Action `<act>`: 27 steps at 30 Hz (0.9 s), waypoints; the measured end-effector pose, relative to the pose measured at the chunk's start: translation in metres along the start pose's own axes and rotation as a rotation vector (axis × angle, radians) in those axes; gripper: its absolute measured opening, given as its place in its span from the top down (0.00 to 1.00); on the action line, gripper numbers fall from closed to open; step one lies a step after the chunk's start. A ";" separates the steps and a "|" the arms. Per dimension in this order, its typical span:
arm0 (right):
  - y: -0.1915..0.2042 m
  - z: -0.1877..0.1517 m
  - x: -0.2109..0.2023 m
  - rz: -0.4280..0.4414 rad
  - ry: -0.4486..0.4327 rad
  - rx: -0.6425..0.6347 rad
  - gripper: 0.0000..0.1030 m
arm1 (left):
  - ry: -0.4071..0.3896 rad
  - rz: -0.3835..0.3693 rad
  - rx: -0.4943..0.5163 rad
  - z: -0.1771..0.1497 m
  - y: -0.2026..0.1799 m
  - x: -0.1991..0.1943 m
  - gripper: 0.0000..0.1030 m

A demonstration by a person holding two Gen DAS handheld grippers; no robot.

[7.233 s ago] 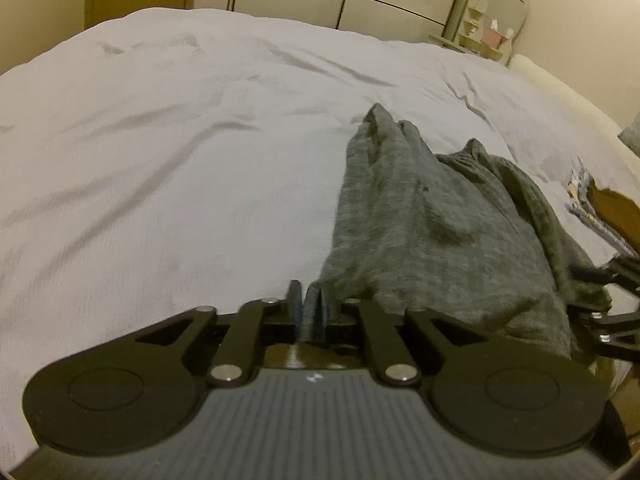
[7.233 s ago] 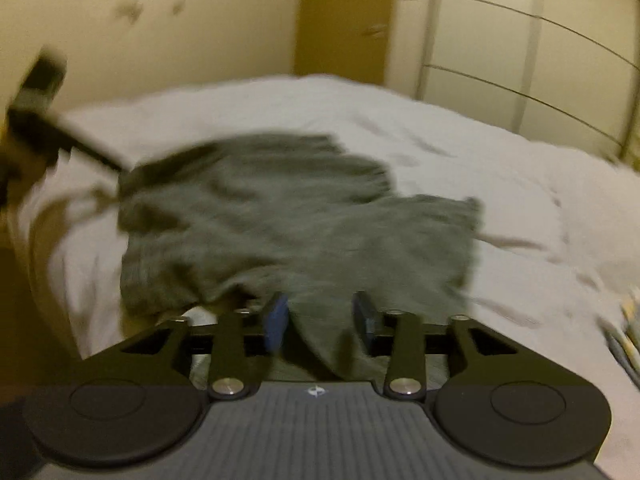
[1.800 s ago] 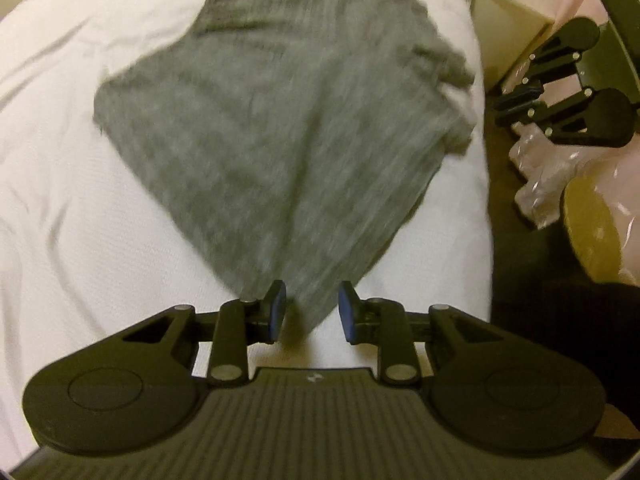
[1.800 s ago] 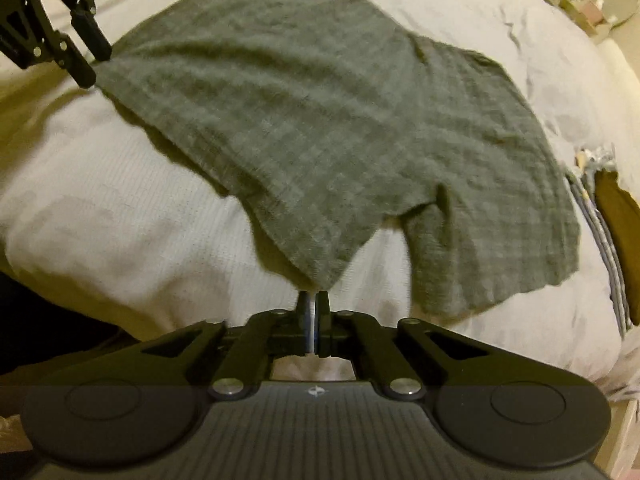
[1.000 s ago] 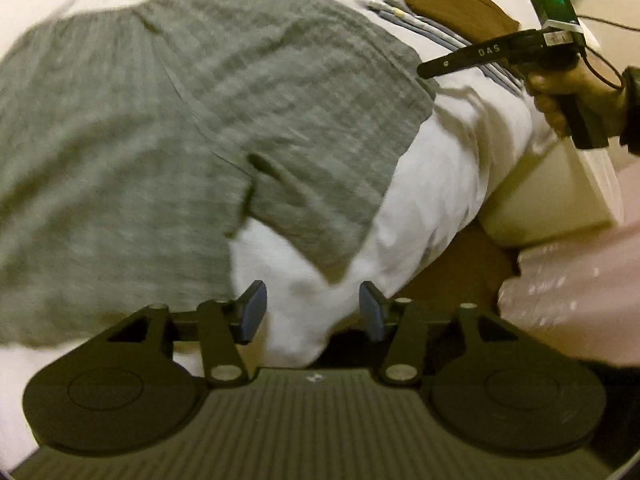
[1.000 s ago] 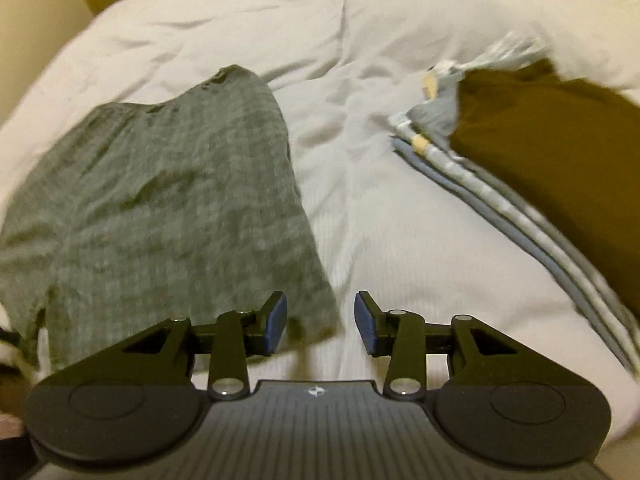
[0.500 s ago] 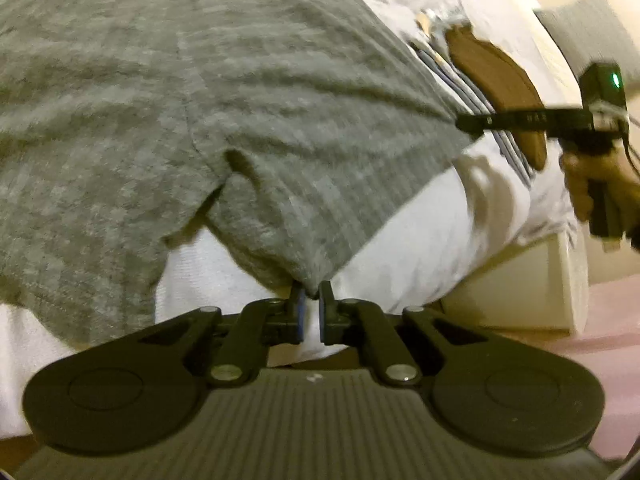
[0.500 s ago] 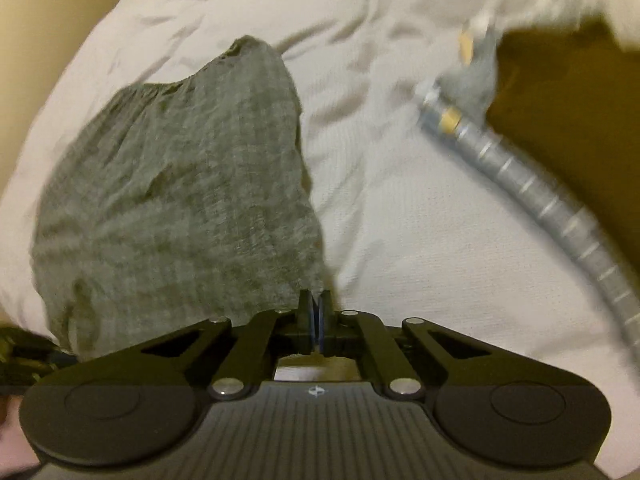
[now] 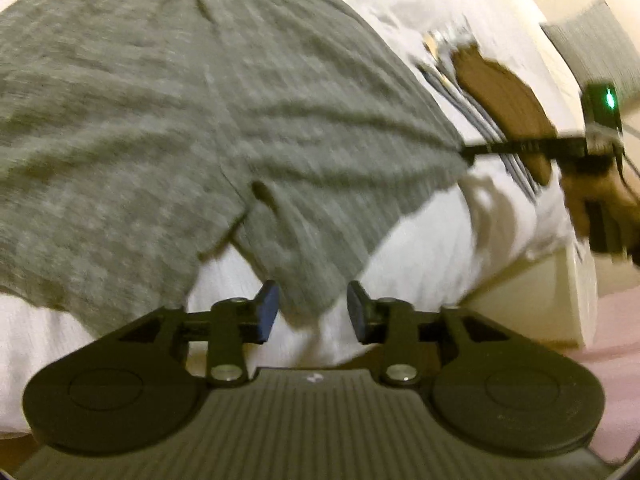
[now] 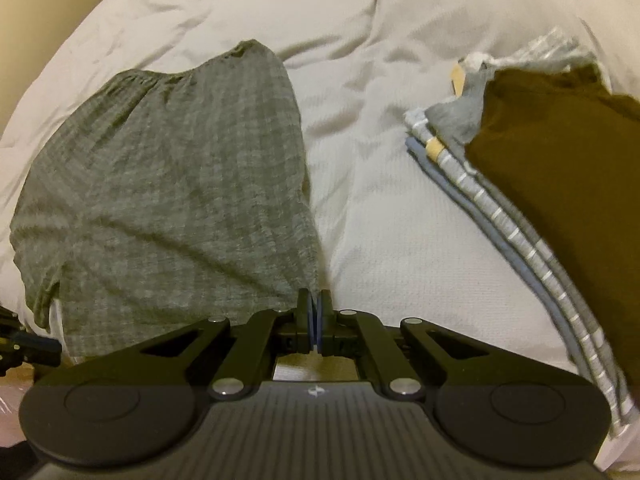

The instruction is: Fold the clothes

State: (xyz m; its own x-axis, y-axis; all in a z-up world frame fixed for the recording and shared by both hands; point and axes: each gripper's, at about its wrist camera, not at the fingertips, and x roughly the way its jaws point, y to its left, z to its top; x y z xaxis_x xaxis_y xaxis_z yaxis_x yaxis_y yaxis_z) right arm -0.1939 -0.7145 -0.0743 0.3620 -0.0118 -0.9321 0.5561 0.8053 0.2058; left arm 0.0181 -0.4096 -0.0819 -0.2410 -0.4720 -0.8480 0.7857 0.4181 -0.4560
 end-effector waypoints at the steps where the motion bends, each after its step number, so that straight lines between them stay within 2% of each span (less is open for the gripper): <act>1: -0.001 -0.001 0.001 -0.013 0.002 0.010 0.97 | -0.011 0.007 -0.032 0.003 0.002 0.002 0.69; 3: -0.004 -0.003 0.003 -0.033 0.003 0.034 0.83 | -0.036 0.007 -0.103 0.008 0.007 0.007 0.70; 4: -0.005 -0.004 0.004 -0.029 0.001 0.047 0.82 | -0.039 0.005 -0.122 0.009 0.009 0.010 0.74; 5: -0.007 -0.005 0.005 -0.022 -0.002 0.059 0.78 | -0.042 0.002 -0.140 0.010 0.011 0.012 0.90; 6: -0.008 -0.005 0.006 -0.013 -0.004 0.071 0.78 | -0.045 0.014 -0.141 0.009 0.011 0.014 0.99; 7: -0.007 -0.006 0.008 -0.006 -0.002 0.072 0.78 | -0.044 0.031 -0.135 0.006 0.012 0.014 1.00; 10: -0.004 -0.007 0.015 0.001 0.014 0.057 0.78 | -0.016 0.082 -0.118 -0.007 0.016 0.013 1.00; 12: -0.003 -0.008 0.019 -0.006 0.027 0.048 0.79 | -0.002 0.122 -0.031 -0.013 0.011 0.008 1.00; 15: -0.003 -0.008 0.017 -0.015 0.023 0.051 0.78 | 0.000 0.111 0.002 -0.015 0.010 -0.004 1.00; 20: 0.003 -0.004 0.006 0.000 -0.031 0.038 0.78 | -0.080 0.106 0.004 -0.005 0.005 -0.015 0.97; 23: 0.007 0.001 0.011 0.024 -0.051 0.035 0.78 | -0.098 0.109 0.001 0.006 0.006 -0.007 0.95; 27: 0.011 0.006 0.029 0.029 -0.023 0.016 0.79 | -0.009 0.180 0.027 0.011 0.011 0.013 0.92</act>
State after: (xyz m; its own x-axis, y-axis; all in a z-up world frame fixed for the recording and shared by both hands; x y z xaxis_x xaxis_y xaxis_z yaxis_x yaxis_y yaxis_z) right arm -0.1729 -0.7094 -0.0977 0.3950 -0.0024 -0.9187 0.5570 0.7959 0.2374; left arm 0.0301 -0.4198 -0.0950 -0.0895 -0.3985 -0.9128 0.8306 0.4759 -0.2892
